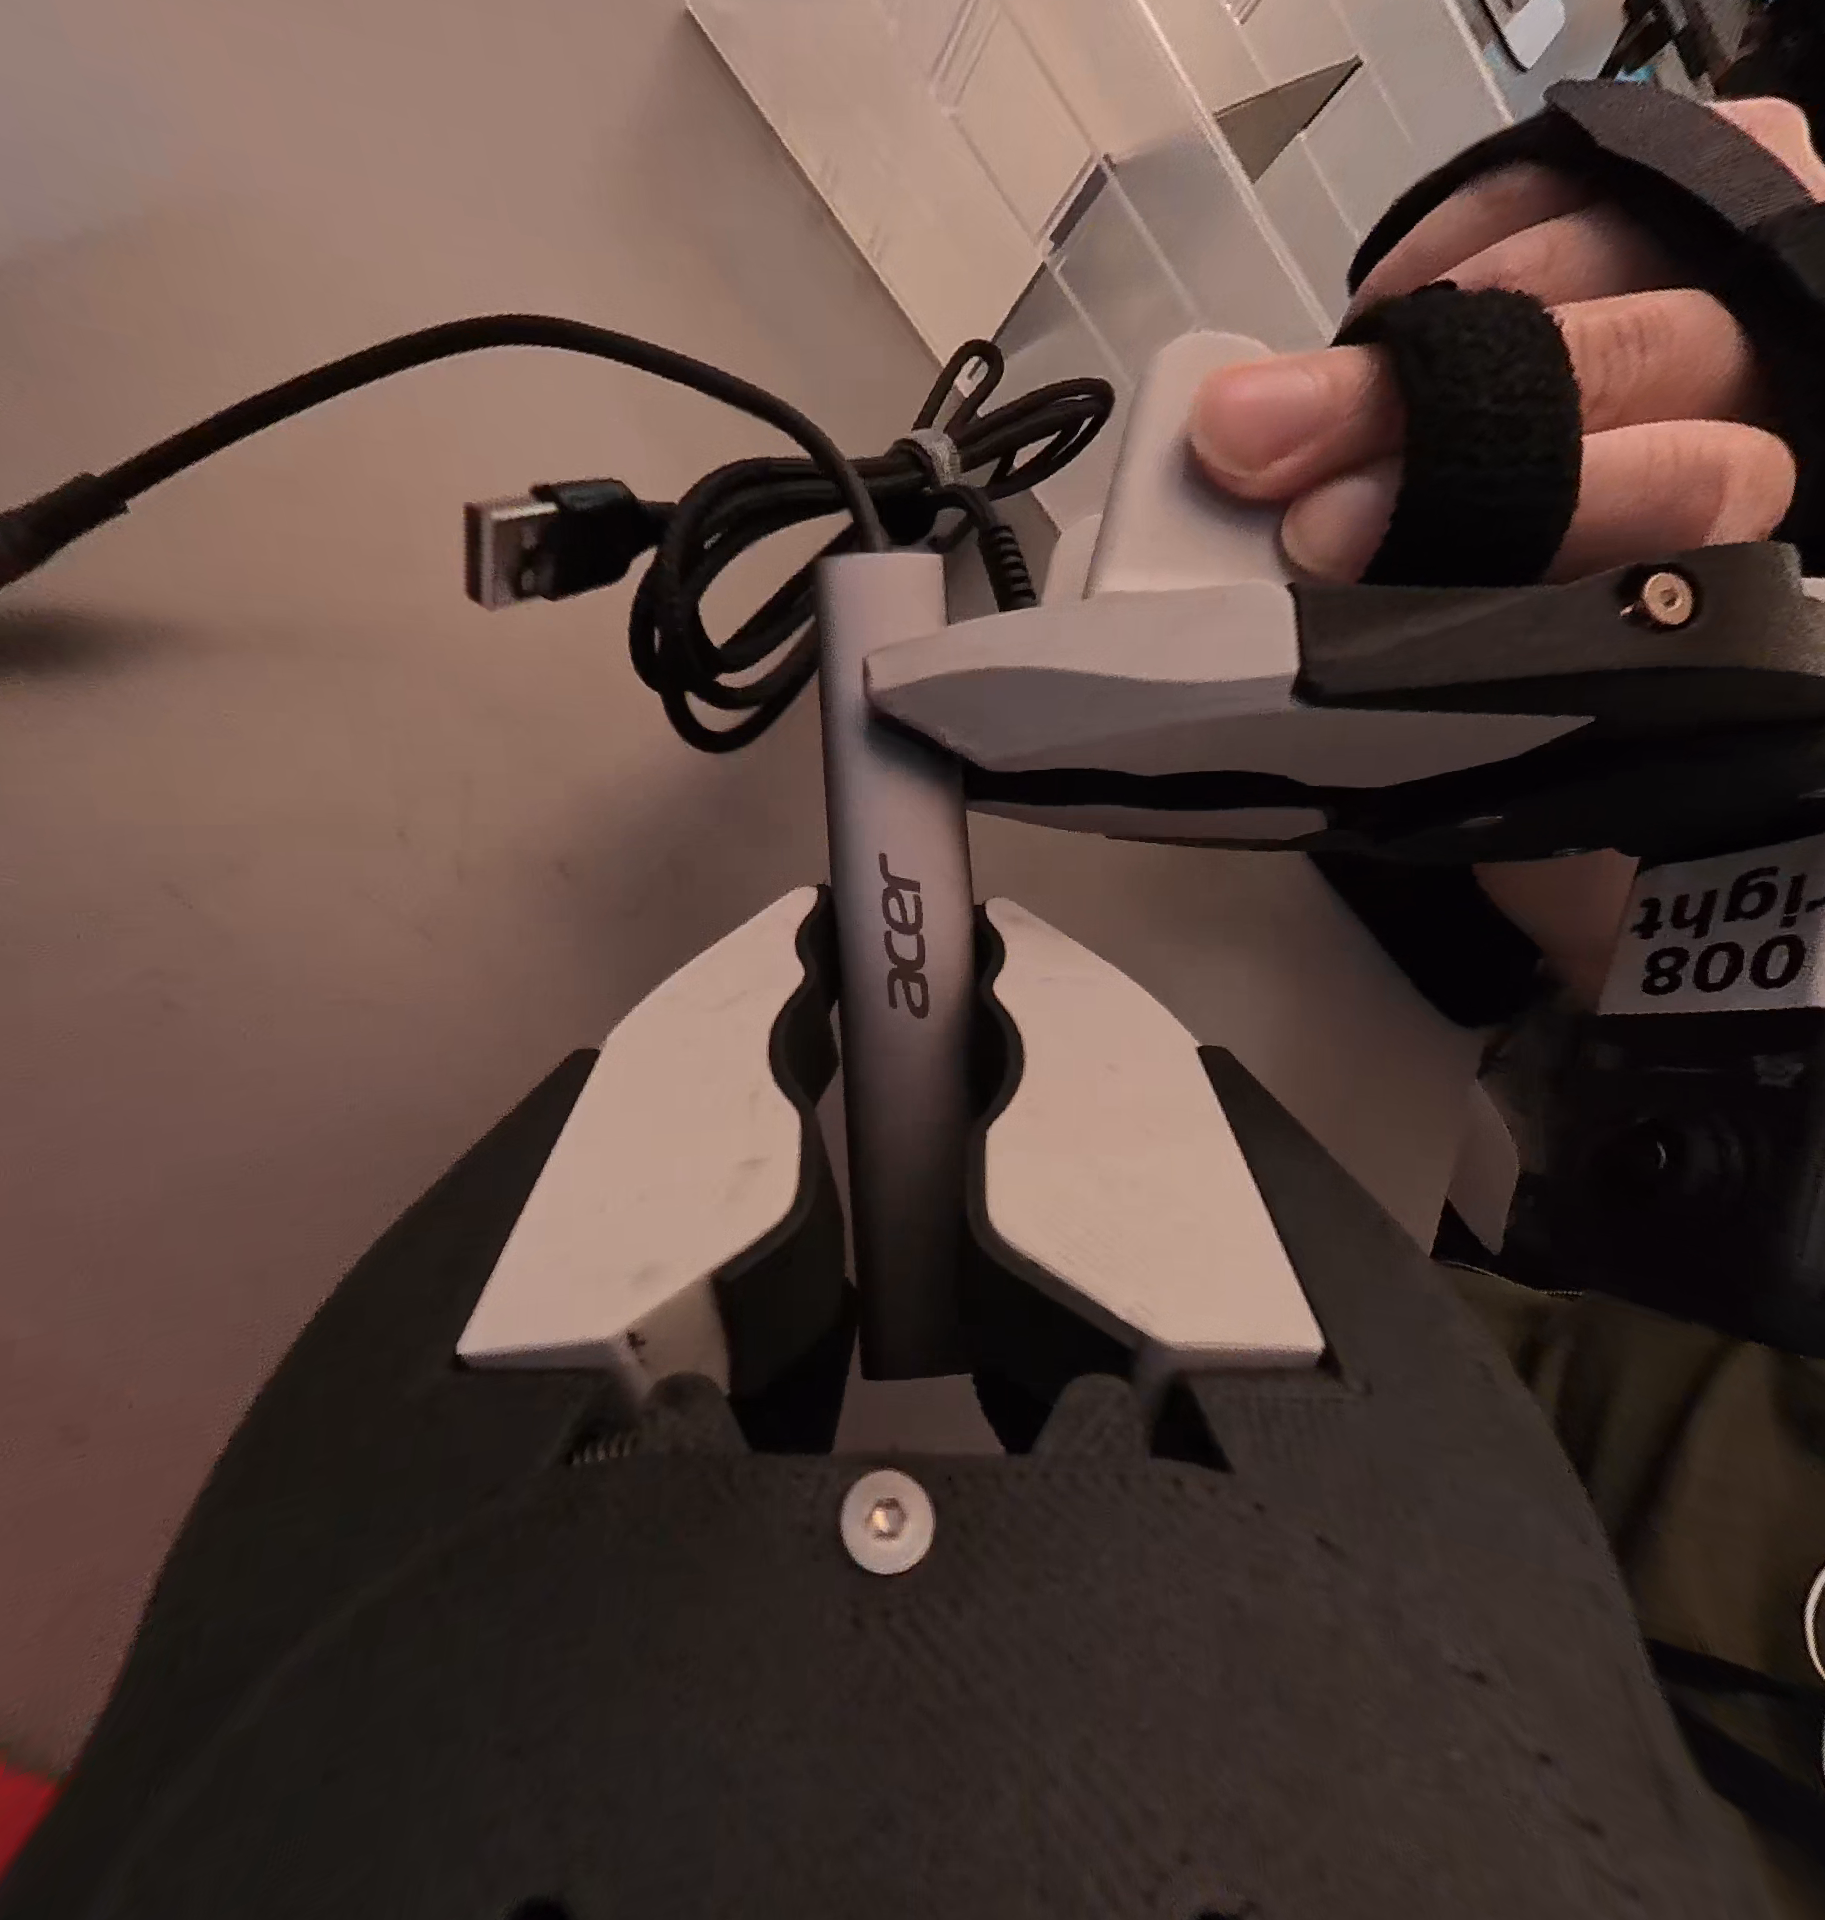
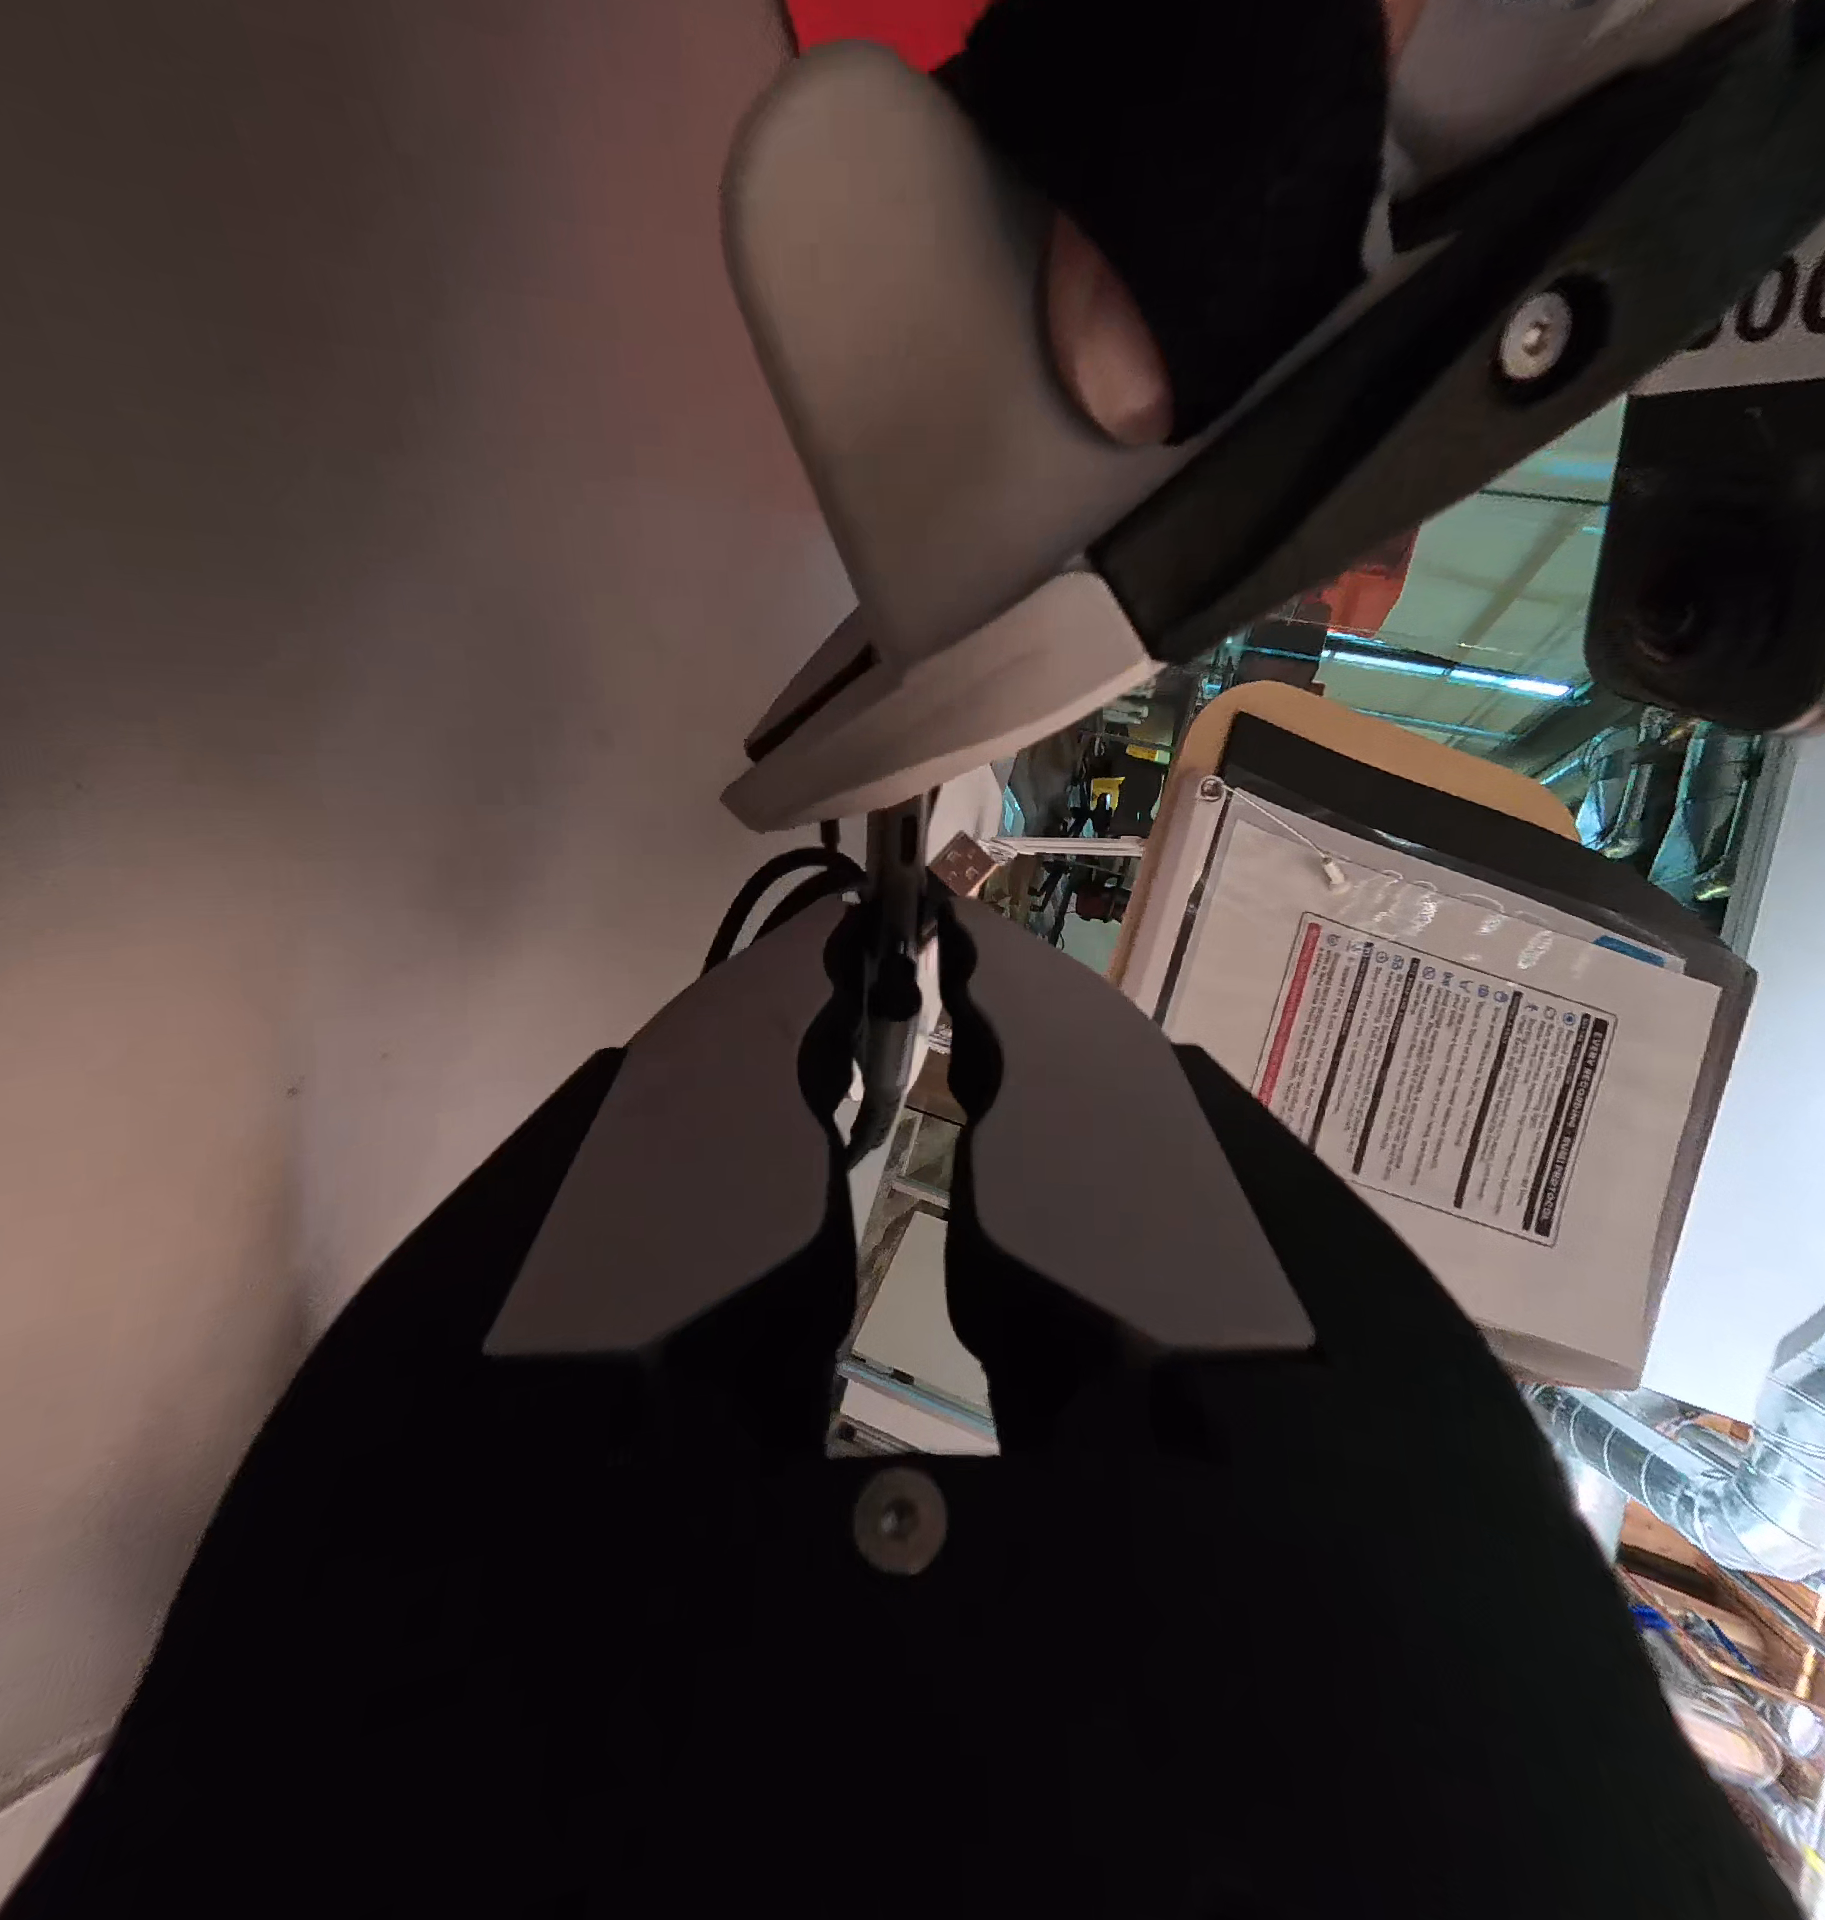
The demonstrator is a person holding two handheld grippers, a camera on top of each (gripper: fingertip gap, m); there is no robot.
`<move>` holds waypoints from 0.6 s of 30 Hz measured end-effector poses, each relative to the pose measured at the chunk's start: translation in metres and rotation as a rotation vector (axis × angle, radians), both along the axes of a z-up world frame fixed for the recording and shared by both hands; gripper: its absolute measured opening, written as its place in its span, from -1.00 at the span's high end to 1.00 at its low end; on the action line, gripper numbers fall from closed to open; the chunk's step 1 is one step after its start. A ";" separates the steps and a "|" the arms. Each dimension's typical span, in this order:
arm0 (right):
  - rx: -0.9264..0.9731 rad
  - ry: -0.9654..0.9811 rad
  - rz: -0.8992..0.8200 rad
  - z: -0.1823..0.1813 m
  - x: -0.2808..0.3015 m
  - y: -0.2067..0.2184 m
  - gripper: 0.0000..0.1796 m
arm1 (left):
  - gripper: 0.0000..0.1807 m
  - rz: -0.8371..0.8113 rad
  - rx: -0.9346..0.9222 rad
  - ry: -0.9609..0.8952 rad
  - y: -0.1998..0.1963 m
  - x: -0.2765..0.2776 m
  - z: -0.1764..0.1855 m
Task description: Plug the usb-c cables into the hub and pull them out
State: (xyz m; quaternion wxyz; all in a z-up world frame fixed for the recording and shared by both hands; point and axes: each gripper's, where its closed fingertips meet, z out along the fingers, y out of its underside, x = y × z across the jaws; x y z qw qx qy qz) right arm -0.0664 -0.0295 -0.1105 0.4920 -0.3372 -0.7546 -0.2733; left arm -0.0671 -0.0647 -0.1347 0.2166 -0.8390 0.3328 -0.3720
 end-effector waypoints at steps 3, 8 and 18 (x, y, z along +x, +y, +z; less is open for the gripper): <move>-0.011 0.005 -0.025 -0.004 0.005 0.002 0.81 | 0.75 0.010 -0.014 0.011 0.000 -0.002 -0.006; -0.047 -0.014 -0.073 -0.008 0.012 0.005 0.72 | 0.75 0.018 -0.032 0.029 0.000 -0.006 -0.015; -0.155 -0.024 -0.023 -0.015 0.014 -0.015 0.82 | 0.75 0.019 -0.043 0.032 -0.001 -0.009 -0.021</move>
